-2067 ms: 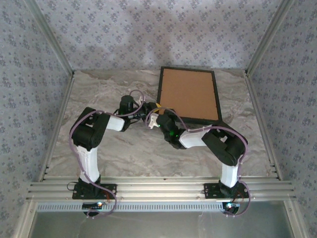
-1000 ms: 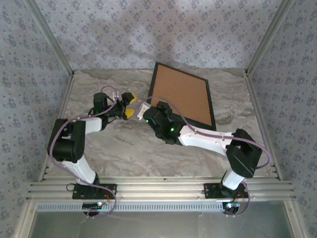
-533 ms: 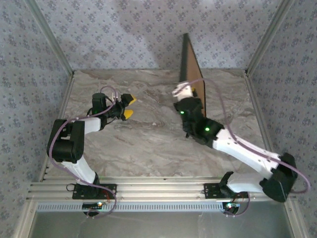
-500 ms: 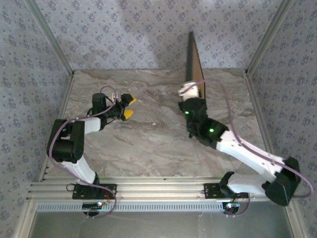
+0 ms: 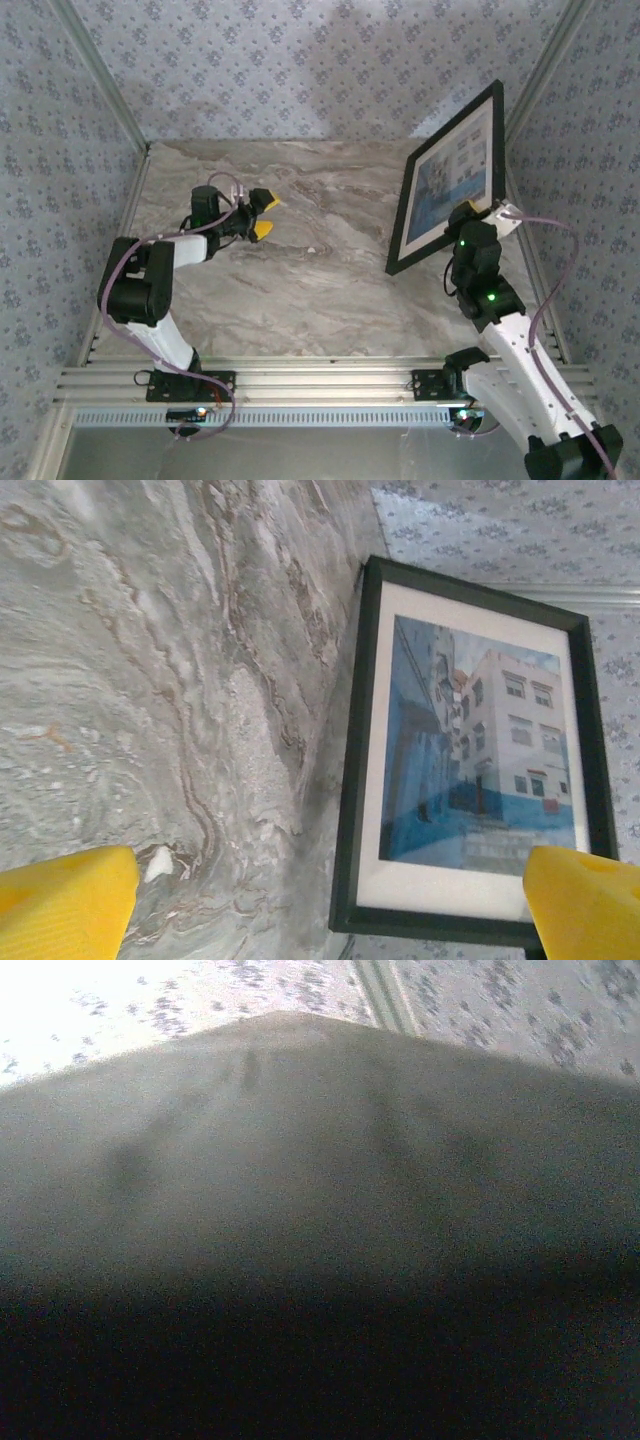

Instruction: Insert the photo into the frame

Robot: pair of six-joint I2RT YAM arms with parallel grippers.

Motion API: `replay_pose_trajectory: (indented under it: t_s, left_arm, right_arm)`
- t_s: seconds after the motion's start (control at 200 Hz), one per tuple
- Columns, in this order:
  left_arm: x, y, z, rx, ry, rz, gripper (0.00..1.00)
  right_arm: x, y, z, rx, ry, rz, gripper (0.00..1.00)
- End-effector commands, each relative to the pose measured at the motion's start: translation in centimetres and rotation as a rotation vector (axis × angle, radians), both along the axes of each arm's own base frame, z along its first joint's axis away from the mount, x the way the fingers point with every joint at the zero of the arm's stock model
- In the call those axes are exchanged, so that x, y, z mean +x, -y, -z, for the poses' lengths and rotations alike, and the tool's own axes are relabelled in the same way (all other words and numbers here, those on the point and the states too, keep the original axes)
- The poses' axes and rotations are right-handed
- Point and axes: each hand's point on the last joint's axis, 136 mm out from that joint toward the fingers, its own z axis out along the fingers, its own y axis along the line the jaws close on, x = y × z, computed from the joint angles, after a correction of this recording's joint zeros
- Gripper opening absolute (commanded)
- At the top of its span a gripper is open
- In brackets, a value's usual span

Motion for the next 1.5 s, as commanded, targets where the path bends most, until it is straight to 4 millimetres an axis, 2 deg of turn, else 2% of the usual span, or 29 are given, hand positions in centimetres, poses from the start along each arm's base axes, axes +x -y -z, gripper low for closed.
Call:
replay_pose_trajectory:
  t_s: [0.0,0.16,0.46,0.655,0.76,0.87,1.049,1.254,1.409,1.494]
  left_arm:
    - [0.6,1.3,-0.7,0.002,0.027,0.021,0.99]
    - [0.5,2.8,-0.3,0.003,0.011,0.05,0.98]
    - [0.8,4.3,0.4,0.006,-0.006,0.077,0.98]
    - [0.7,4.3,1.6,0.019,-0.035,0.076,0.99]
    - [0.7,4.3,1.9,0.017,-0.046,0.074,0.99]
    - [0.5,4.3,1.9,0.016,-0.051,0.079,0.99]
    - [0.2,4.2,1.8,0.026,-0.057,0.083,0.98]
    - [0.3,4.3,1.9,0.031,-0.064,0.087,0.98]
    - [0.4,4.3,2.0,0.034,-0.072,0.085,0.98]
    - [0.5,4.3,1.9,0.032,-0.076,0.082,0.99]
  right_arm:
    - [-2.0,-2.1,12.1,0.095,-0.402,-0.161,0.0]
    - [-2.7,-2.2,16.3,0.227,-0.484,-0.162,0.0]
    - [-2.8,-2.6,20.2,0.323,-0.508,-0.125,0.0]
    - [-2.1,-4.2,21.2,0.345,-0.509,-0.076,0.0]
    - [-1.7,-4.8,22.5,0.37,-0.546,-0.034,0.0]
    - [-1.4,-5.3,23.9,0.411,-0.586,0.018,0.03]
    - [-1.2,-6.1,24.2,0.434,-0.595,0.071,0.1]
    - [-2.5,-6.8,24.9,0.467,-0.624,0.124,0.18]
    - [-3.5,-7.3,25.9,0.485,-0.649,0.144,0.19]
    - [-4.2,-7.1,26.6,0.497,-0.68,0.175,0.28]
